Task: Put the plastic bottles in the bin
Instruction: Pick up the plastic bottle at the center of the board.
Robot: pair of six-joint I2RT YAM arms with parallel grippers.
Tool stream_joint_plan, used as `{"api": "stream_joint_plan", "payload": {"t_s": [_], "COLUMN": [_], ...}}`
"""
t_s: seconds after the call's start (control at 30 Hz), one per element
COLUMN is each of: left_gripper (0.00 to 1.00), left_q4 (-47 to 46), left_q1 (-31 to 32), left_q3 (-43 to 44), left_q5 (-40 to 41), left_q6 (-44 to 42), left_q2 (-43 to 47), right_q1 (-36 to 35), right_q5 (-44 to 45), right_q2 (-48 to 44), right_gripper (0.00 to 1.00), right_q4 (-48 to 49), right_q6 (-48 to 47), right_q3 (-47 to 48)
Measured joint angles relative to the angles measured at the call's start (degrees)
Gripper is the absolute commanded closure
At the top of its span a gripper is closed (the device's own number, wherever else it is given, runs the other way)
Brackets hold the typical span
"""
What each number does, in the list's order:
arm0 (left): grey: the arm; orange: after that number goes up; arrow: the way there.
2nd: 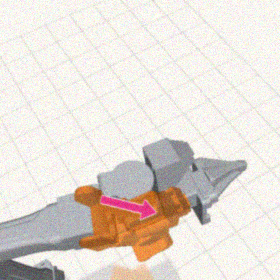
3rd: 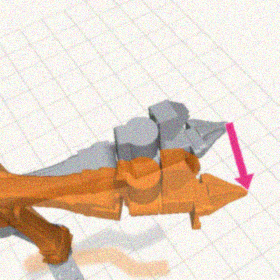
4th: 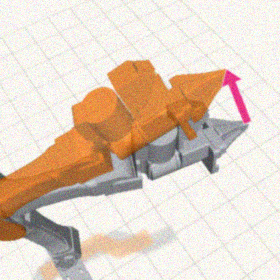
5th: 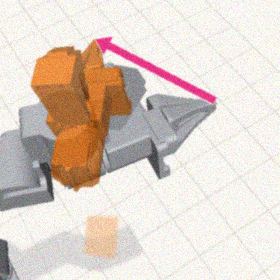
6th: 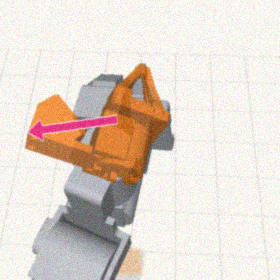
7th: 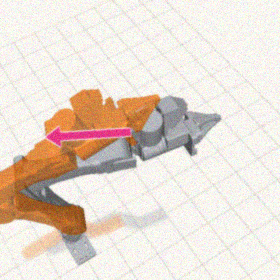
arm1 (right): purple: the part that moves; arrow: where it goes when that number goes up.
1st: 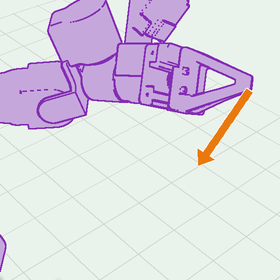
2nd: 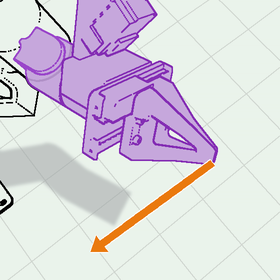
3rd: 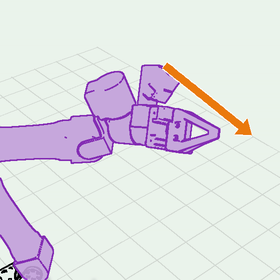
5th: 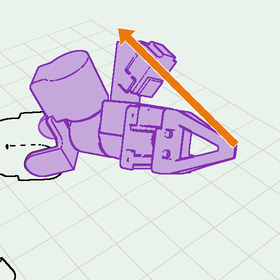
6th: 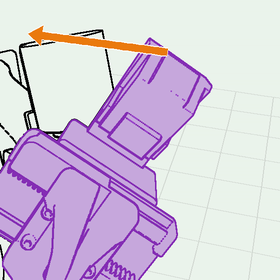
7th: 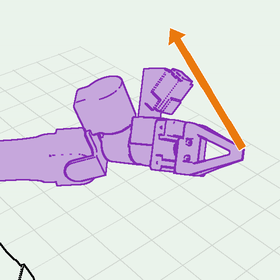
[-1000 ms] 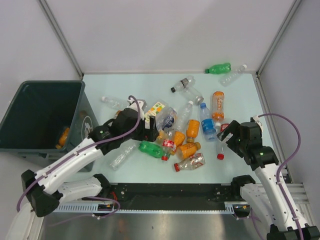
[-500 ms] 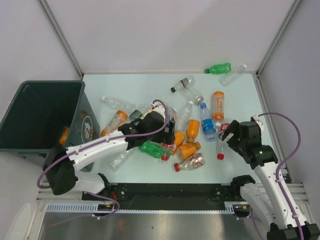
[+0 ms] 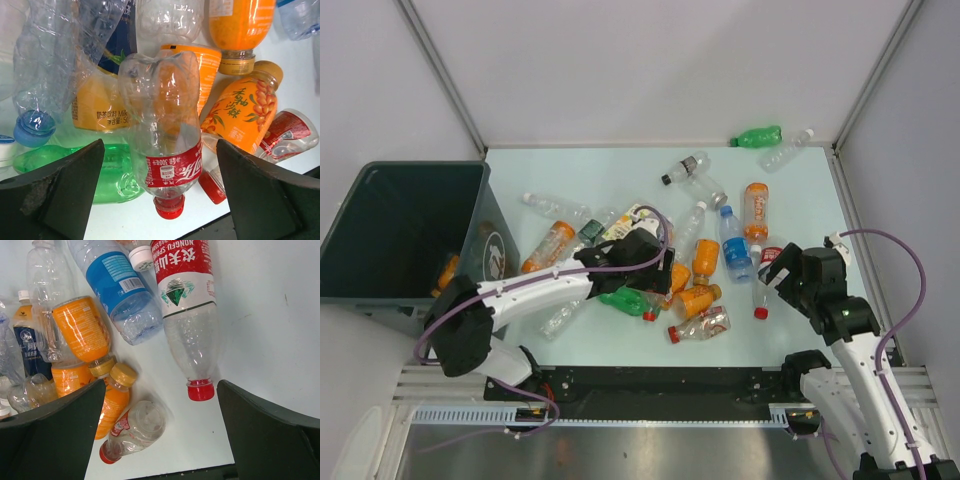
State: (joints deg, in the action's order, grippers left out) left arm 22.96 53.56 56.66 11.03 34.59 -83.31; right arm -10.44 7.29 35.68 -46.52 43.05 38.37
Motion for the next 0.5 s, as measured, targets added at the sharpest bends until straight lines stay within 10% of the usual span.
{"api": "stream_joint_plan", "payload": {"t_s": [0.5], "left_gripper": [0.41], "left_q4": [0.28], "left_q1": [1.42], "left_q3": [1.79], "left_q5": [1.11], "left_q6": [0.52], "left_q2": [-4.61], "right_q1": [0.04], "right_q5": [0.02], "right_q2": [-0.59], "right_gripper": [0.00], "right_q4": [-0.70], "right_q6": [-0.04], "right_q3": [-0.02]}}
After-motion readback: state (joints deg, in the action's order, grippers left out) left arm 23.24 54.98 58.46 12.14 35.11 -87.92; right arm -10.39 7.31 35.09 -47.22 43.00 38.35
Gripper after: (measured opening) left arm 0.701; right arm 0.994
